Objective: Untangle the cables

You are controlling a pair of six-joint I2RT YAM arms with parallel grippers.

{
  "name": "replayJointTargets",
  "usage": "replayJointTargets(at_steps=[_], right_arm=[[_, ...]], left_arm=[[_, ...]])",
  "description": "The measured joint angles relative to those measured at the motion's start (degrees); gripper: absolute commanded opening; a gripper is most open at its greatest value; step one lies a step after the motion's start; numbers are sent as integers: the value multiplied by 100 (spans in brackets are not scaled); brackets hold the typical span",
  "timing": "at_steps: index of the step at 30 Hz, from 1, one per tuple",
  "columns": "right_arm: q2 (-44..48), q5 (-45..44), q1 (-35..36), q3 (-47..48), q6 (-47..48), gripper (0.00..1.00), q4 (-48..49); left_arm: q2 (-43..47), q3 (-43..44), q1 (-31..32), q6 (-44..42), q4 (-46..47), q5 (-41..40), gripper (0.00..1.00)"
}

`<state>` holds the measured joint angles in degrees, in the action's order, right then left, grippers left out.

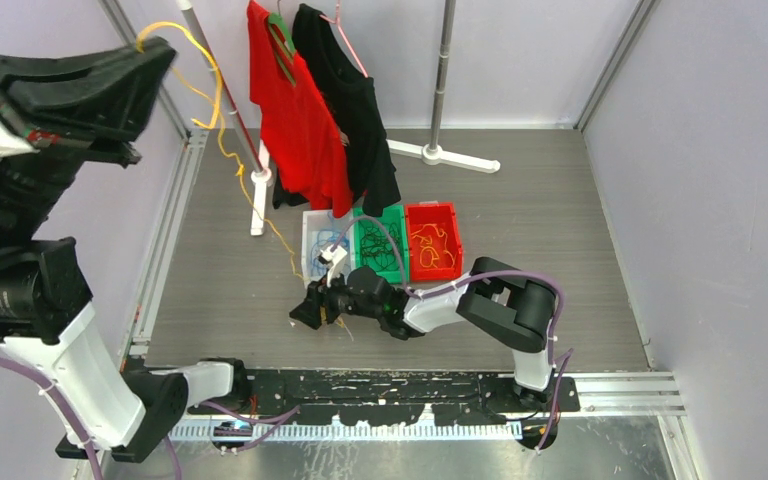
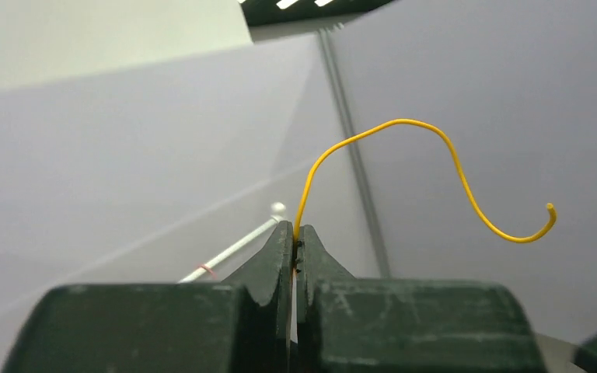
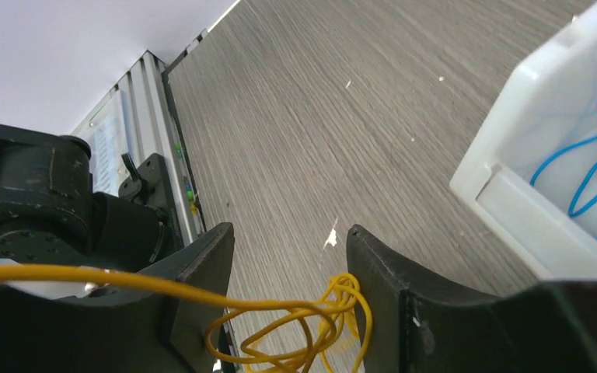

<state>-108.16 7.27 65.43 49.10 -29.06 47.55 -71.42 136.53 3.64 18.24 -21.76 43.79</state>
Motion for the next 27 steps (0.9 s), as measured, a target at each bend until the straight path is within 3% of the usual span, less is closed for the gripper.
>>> replayJointTargets(at_steps=[10,16,20,27], right_arm=[[0,-107,52,-249,-111,59,37],[0,-179,61,-315,-162,58,37],[-9,-254,68,-417,-240,56,24],[-37,-420,74,-785,-398,54,28]], left_arm=[[157,-339,0,-2225,2417,-1478,0],[-750,658,0,-3657,3545,-1939,0],[-1394,1429,0,-4599,4050,-1985,0],[-1681,1438,0,-5733,4249,-1867,0]])
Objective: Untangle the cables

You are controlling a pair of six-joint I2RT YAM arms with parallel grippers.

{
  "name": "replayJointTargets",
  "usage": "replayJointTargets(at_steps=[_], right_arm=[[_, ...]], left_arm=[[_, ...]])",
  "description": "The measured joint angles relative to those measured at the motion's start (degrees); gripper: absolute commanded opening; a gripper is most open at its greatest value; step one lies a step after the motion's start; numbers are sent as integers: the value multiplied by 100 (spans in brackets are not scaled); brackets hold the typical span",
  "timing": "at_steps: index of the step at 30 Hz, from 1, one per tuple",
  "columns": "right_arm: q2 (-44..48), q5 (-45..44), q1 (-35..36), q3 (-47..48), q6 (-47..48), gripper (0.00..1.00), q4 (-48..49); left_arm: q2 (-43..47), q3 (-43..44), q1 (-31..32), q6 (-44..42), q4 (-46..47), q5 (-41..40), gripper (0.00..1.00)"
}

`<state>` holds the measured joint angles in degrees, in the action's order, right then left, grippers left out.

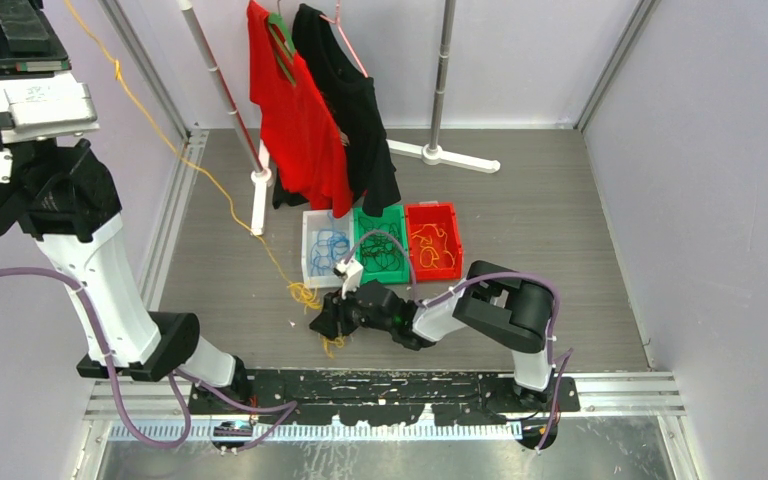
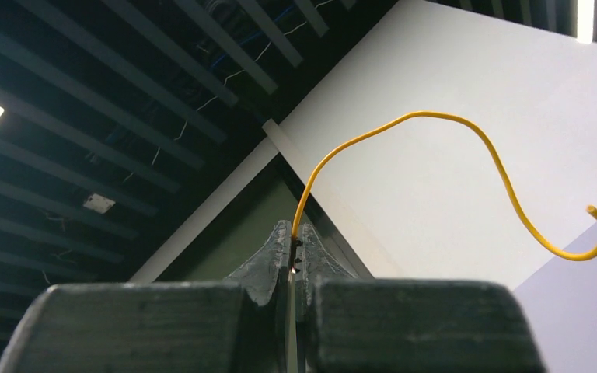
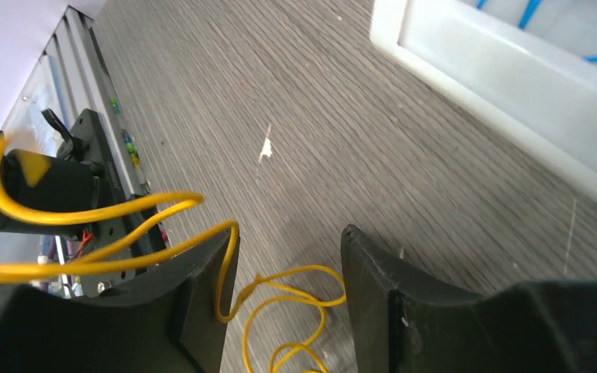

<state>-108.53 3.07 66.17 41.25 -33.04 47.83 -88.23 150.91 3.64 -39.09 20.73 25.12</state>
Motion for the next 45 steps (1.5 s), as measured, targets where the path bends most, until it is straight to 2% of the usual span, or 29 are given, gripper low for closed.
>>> replayJointTargets(at_steps=[2,5,7,8,13,19,23,30,35,39,45], right_arm=[[0,-35,0,-87,-33,44,9],[28,-105,4,-205,-76,14,2],[109,-160,9,-310,-129,4,-31],[190,-179,9,-374,-127,1,-57],[1167,-599,2,-717,-173,1,-852],[3274,-1384,-439,-1147,-448,1,-2555],[4242,-1718,-1368,-1255,-1025,1,-3904],[5073,-2146,-2911,-1794,-2218,1,-5991],[5396,-1941,-3934,-2258,-2769,1,-6662],[5751,-1576,-4642,-2457,-3045,1,-6688],[6330,-1513,-5056,-2608,-3340,1,-7180]], left_arm=[[72,-151,0,-203,-4,20,0],[76,-153,0,-503,-22,52,0],[-57,107,0,-730,-63,48,0],[-94,175,0,-815,-70,46,0],[-173,273,0,-1235,-111,33,0],[-195,273,0,-1423,-177,-55,0],[-203,304,0,-1541,-197,-70,0],[-256,442,0,-1836,-260,-138,0],[-284,509,0,-2155,-332,-251,0],[-337,605,0,-2437,-382,-417,0],[-387,673,0,-2664,-485,-573,0]])
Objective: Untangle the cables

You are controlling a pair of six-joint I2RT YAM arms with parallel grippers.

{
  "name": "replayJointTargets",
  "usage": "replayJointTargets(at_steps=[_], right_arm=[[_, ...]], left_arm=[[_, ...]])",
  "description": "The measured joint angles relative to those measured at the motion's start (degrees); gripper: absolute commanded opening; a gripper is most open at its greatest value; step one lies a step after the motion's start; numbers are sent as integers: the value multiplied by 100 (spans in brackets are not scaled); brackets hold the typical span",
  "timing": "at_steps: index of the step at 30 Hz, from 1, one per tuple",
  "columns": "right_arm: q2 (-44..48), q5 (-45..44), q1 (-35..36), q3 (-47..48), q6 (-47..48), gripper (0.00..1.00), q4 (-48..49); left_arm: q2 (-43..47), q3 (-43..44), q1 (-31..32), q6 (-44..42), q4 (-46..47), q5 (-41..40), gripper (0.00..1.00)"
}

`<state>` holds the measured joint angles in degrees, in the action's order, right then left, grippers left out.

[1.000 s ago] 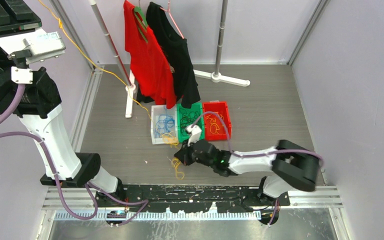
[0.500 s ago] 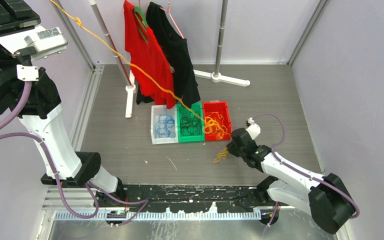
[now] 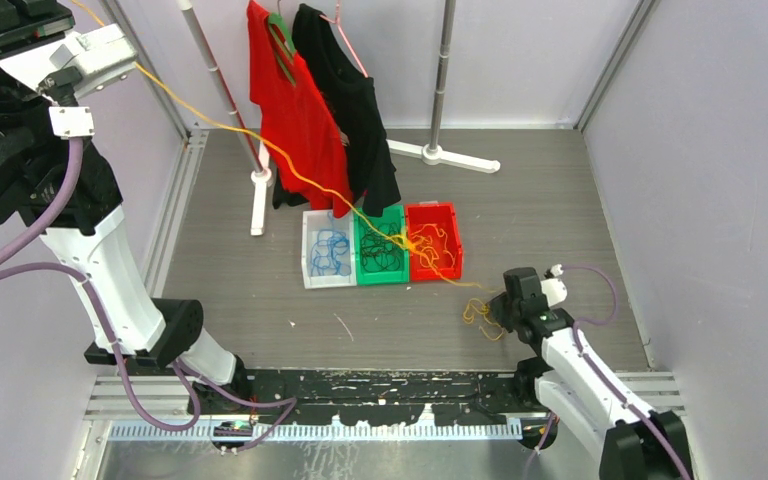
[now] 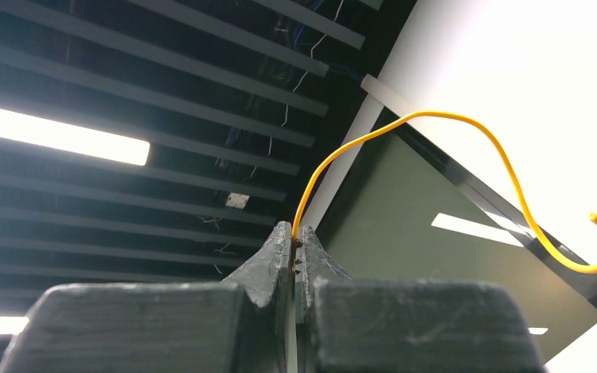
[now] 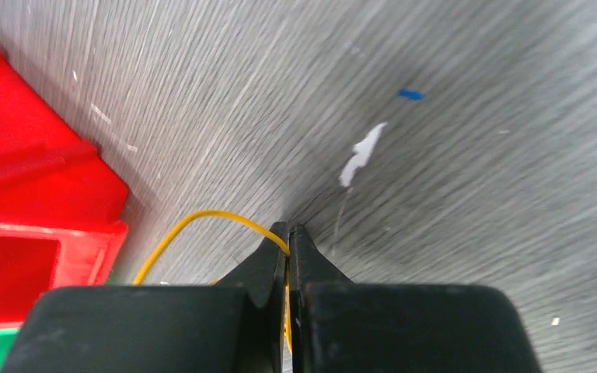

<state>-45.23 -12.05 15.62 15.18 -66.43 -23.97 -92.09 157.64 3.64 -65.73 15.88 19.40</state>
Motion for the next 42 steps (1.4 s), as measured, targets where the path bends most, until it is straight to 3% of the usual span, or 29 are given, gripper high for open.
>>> replayJointTargets(at_steps=[6,9,14,20,25,29,34,40,42], right_arm=[[686,452,-1270,-278,-326,1,-291],[605,595,-1762,-271,-354,1,-304],[-227,1309,-2669,-85,-251,1,201],[-1014,2441,-4918,-59,-114,1,852],[-2328,3322,-5748,332,-92,1,1631],[-2444,3449,-6000,334,-15,1,1812],[-2378,3399,-6050,306,131,12,1843],[-1609,2509,-3862,496,671,26,1423],[-1270,2396,-3464,525,861,27,1244]], left_arm=[[-35,55,0,-254,-114,-144,0],[-35,55,0,-376,-160,-173,0],[-35,55,0,-503,-203,-214,0],[-35,55,0,-581,-245,-273,0],[-35,52,0,-647,-256,-293,0],[-46,59,0,-697,-271,-291,0],[9,-83,0,-621,-299,-321,0],[1176,-2105,0,-42,-1025,-238,0],[1513,-2583,0,245,-1517,-107,0]])
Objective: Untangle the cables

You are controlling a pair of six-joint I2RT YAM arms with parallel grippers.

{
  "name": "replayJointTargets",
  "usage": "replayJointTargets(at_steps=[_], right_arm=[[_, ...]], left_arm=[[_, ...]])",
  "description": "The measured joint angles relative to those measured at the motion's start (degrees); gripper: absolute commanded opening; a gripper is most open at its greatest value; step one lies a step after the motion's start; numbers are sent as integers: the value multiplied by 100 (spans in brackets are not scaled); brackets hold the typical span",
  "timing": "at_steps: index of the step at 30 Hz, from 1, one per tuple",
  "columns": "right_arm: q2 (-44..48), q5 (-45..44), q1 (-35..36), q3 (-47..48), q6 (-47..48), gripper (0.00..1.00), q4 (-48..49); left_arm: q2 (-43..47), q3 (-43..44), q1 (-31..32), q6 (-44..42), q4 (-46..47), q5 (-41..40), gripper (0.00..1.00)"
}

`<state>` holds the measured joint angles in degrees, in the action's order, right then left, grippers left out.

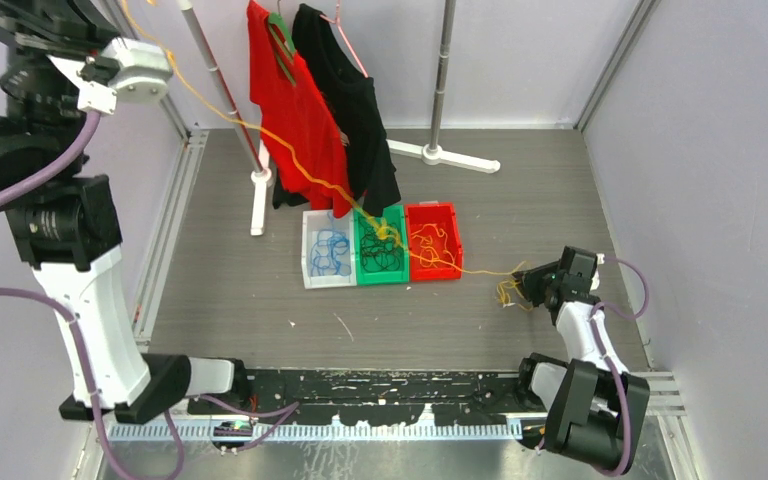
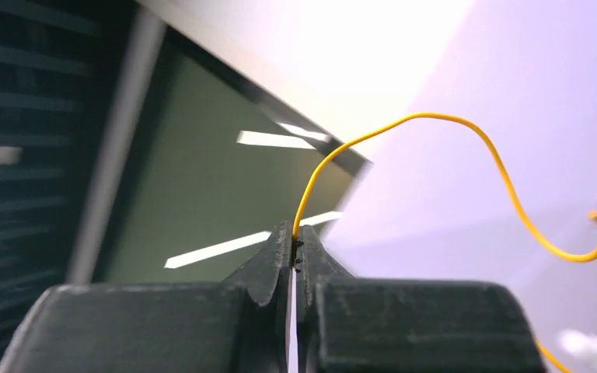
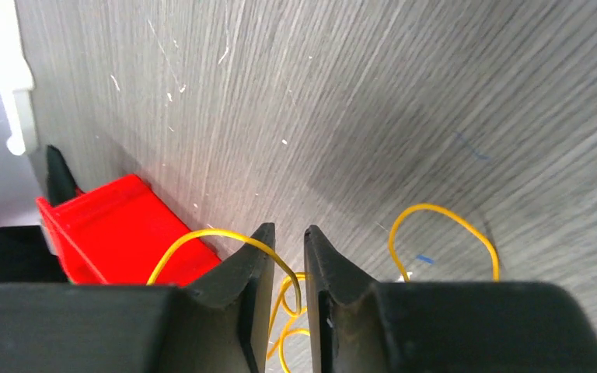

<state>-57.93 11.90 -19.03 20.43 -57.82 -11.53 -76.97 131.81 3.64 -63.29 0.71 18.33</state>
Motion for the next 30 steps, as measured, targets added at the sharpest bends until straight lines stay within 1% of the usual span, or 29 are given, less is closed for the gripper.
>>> replayJointTargets(at_steps=[2,6,7,10,12,14,19,20,22,24,26,27,28,29,30], right_arm=[[186,-114,68,9,216,29,-177],[560,-258,68,-74,505,38,-564],[651,-267,72,-107,540,41,-629],[833,-264,170,-162,651,50,-852],[815,-264,249,-127,719,55,-994],[752,-262,291,-7,809,58,-1182],[605,-330,437,520,973,60,-1504],[608,-361,516,595,986,60,-1545],[636,-450,763,750,1008,60,-1659],[695,-645,1106,953,1040,60,-1843],[761,-863,1425,1169,1093,56,-2031],[804,-988,1604,1294,1123,54,-2118],[852,-1091,1781,1423,1161,54,-2192],[907,-1176,1967,1543,1198,55,-2243],[968,-1250,2142,1635,1226,55,-2284]], left_arm=[[442,-636,0,291,-511,166,0],[1537,-2223,0,579,-1495,531,0],[1878,-2734,0,577,-1869,629,0],[2697,-3910,0,378,-2970,789,0],[3060,-4354,0,116,-3751,785,0],[3316,-4671,0,-120,-4603,675,0],[3421,-4883,0,-1003,-6537,48,1],[3418,-4889,0,-1145,-6815,-39,7],[3421,-4946,0,-1539,-7495,-249,34],[3436,-5200,0,-1821,-7941,-378,46],[3445,-5713,0,-2011,-8185,-439,54],[3429,-5945,0,-2105,-8277,-446,63],[3392,-6186,0,-2168,-8371,-396,77],[3331,-6376,0,-2288,-8496,-323,95],[3244,-6492,0,-2382,-8664,-208,100]])
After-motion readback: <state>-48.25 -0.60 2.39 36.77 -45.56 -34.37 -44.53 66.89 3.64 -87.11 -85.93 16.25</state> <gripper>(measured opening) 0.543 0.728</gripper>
